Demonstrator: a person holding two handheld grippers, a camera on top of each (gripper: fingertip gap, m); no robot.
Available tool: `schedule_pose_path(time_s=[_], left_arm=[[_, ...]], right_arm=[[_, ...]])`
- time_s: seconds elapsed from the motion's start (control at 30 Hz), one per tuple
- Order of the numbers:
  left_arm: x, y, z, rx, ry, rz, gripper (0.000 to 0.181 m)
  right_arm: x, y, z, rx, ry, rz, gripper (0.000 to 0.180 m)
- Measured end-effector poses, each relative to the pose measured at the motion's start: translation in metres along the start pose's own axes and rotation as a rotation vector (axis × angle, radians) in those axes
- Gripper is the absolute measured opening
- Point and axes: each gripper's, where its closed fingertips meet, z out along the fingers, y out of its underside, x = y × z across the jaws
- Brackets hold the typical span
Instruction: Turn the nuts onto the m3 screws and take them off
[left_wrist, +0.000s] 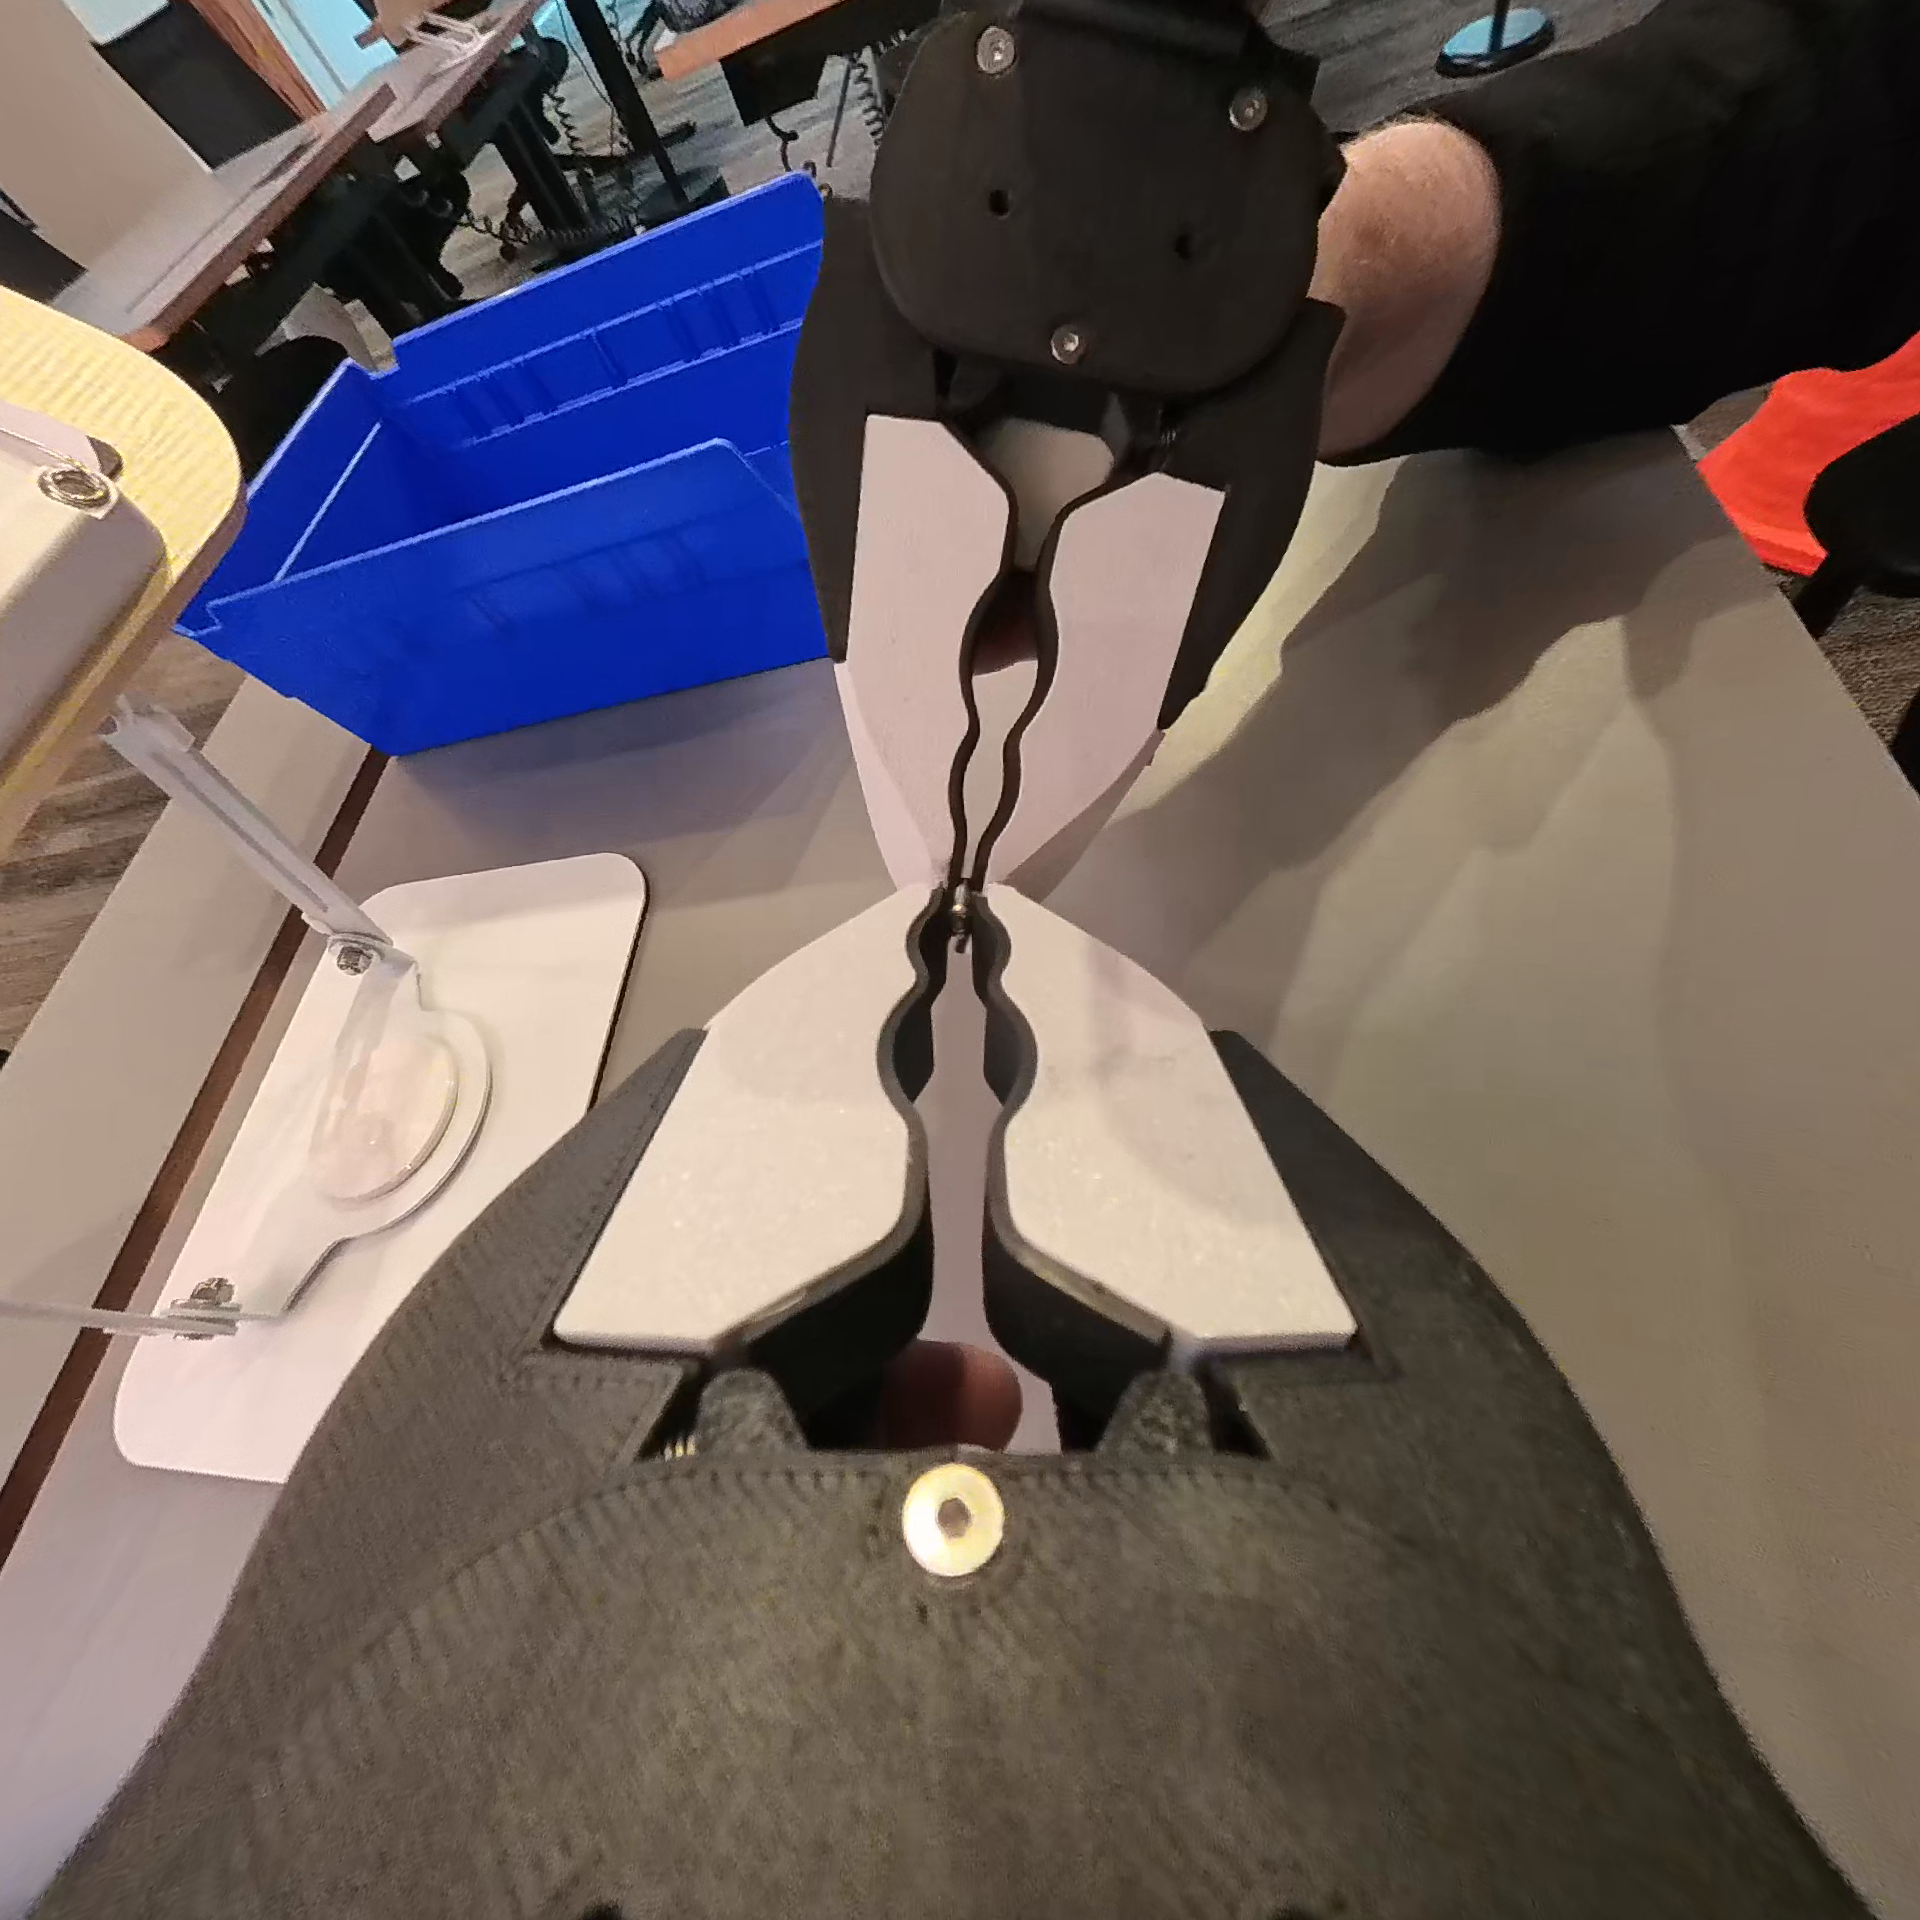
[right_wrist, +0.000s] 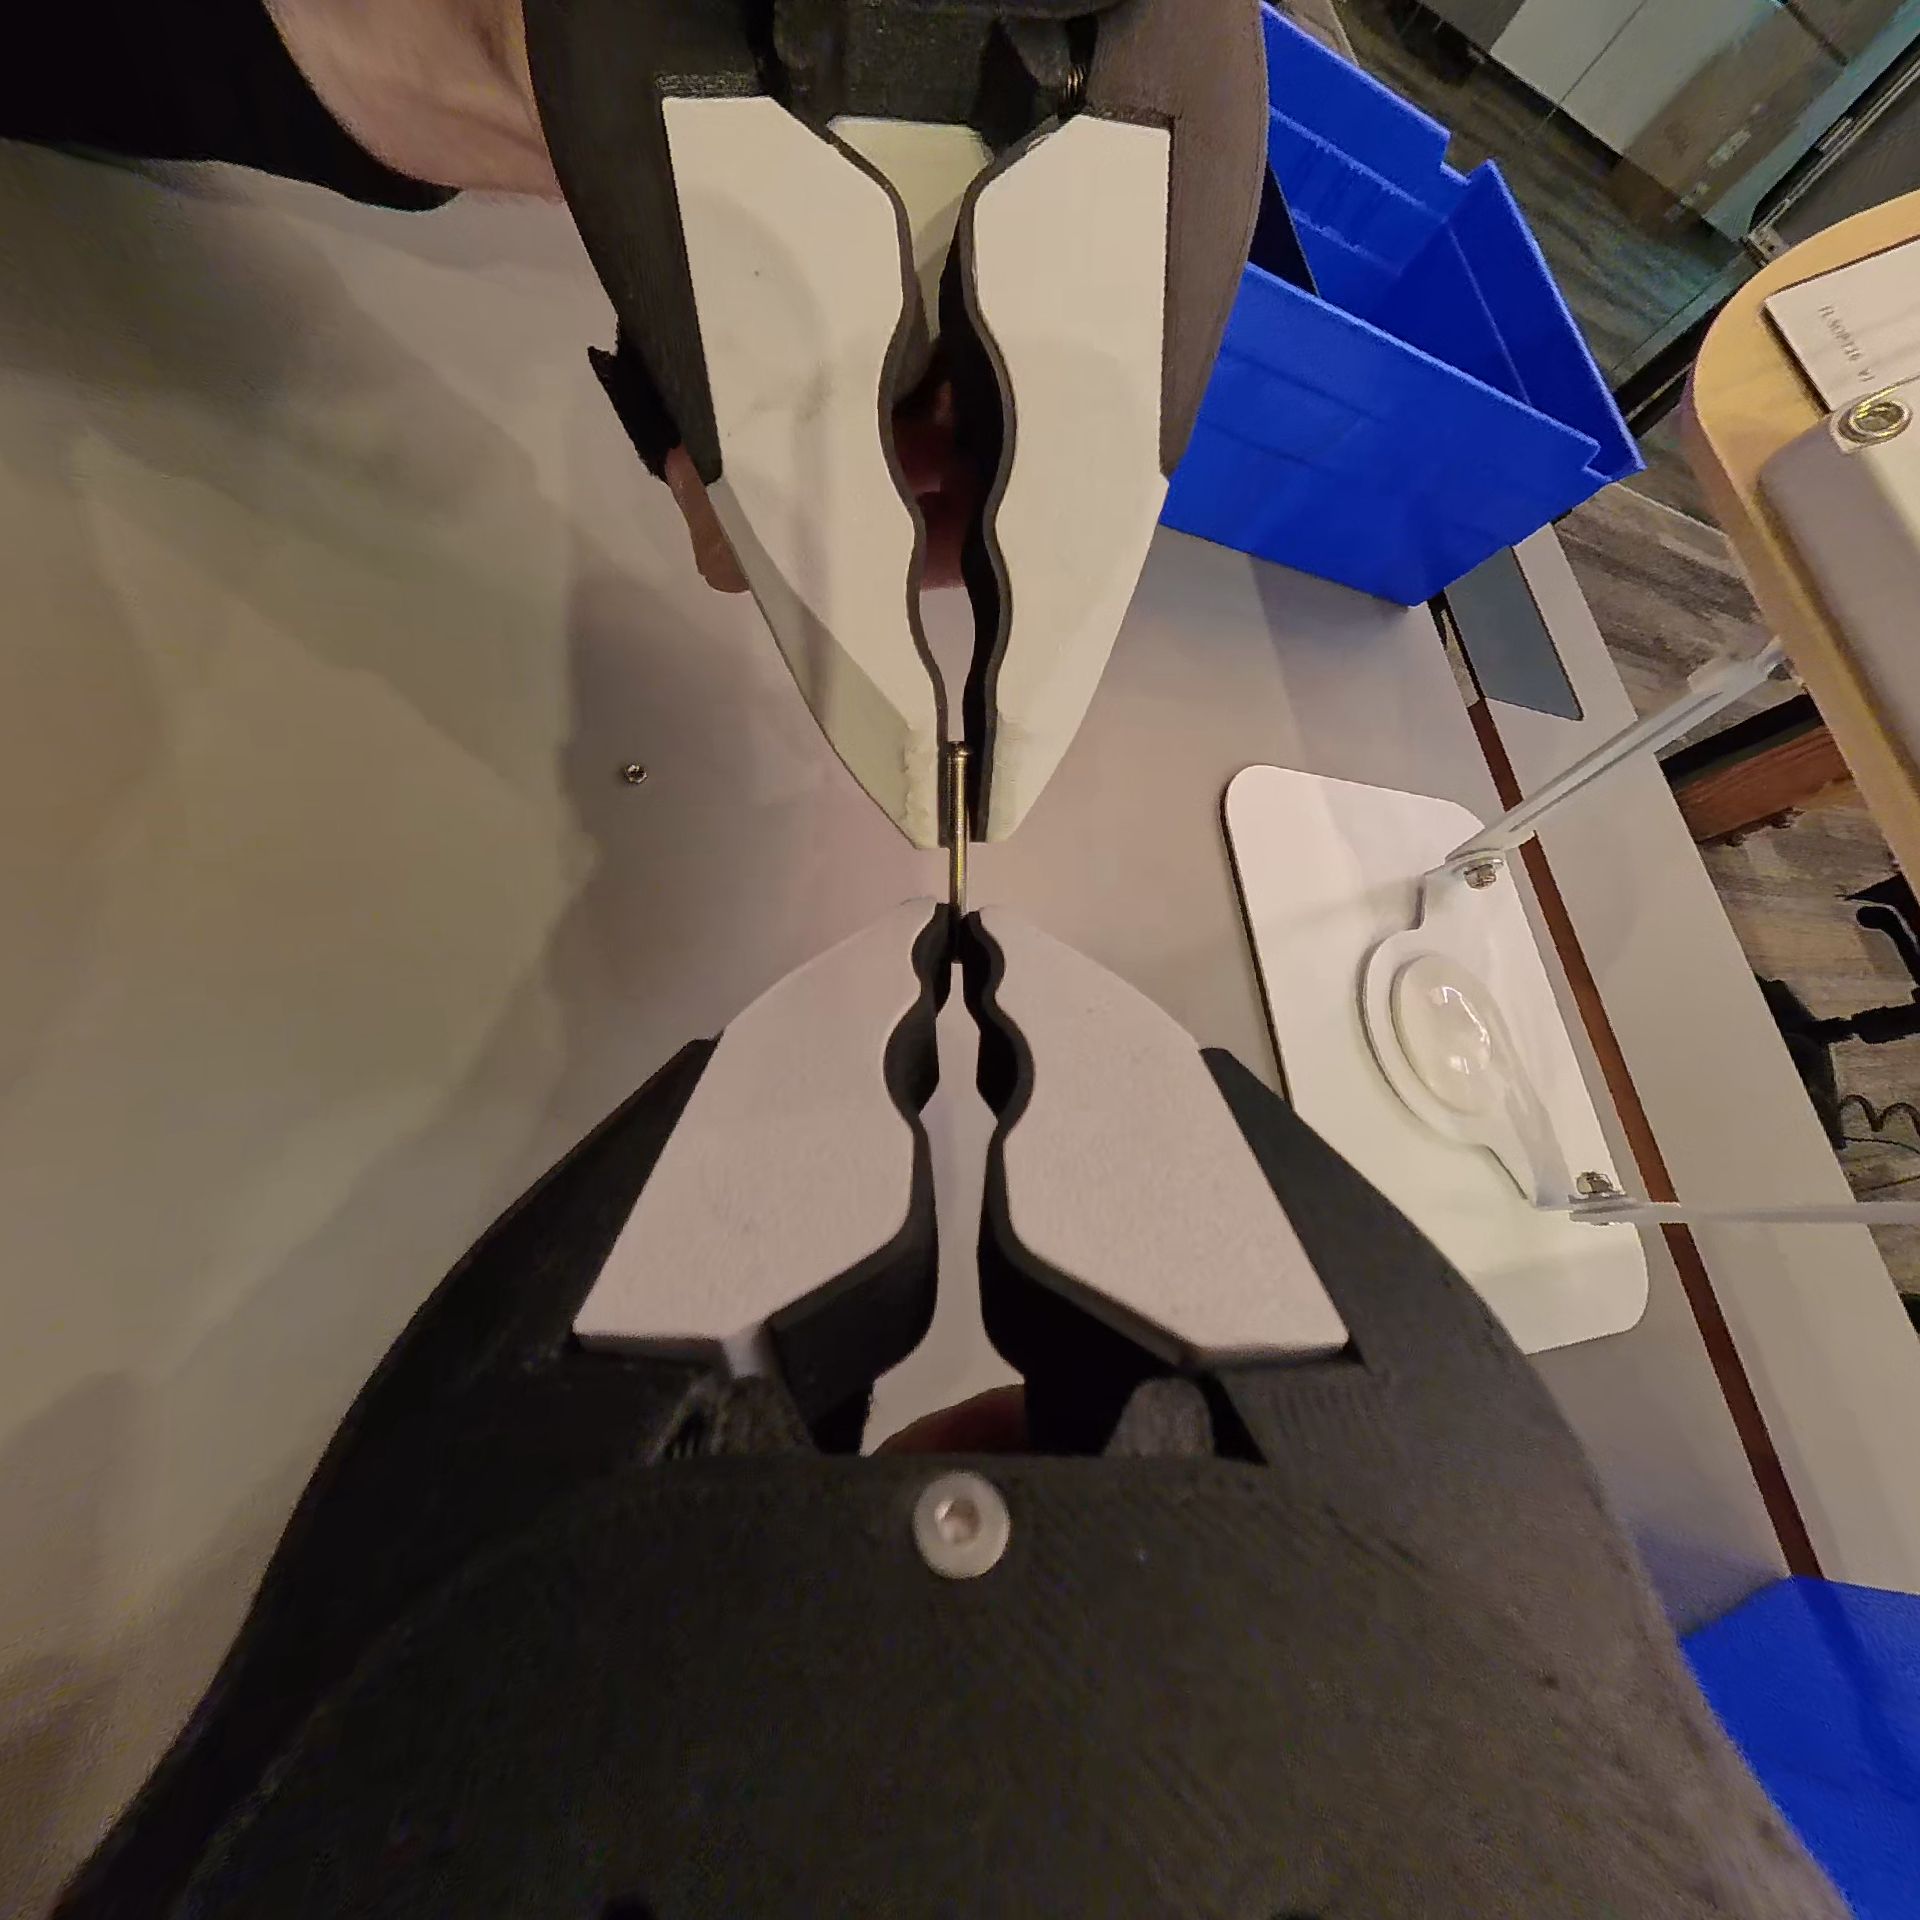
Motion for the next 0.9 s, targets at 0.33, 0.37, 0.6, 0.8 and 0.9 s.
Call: schedule_pose_path(time_s=[0.33, 0.37, 0.6, 0.8, 0.9], left_arm=[[-0.004, -0.003, -0.006, 0.076, -0.018, -0.044, 0.003], [-0.004, -0.007, -0.011, 0.118, -0.009, -0.064, 0.003], [-0.029, -0.011, -0.072, 0.362, -0.108, -0.202, 0.003], [-0.037, 0.001, -0.104, 0.378, -0.199, -0.197, 0.003], [-0.04, 0.005, -0.116, 0.393, -0.23, -0.196, 0.003]], right_arm=[[0.005, -0.01, -0.004, 0.109, 0.009, 0.069, 0.004], [0.006, -0.012, -0.004, 0.132, 0.006, 0.093, 0.016], [-0.023, -0.011, 0.009, 0.174, -0.243, 0.24, 0.026], [-0.069, -0.002, 0.05, 0.021, -0.412, 0.165, 0.021], [-0.081, 0.0, 0.066, -0.026, -0.45, 0.141, 0.018]])
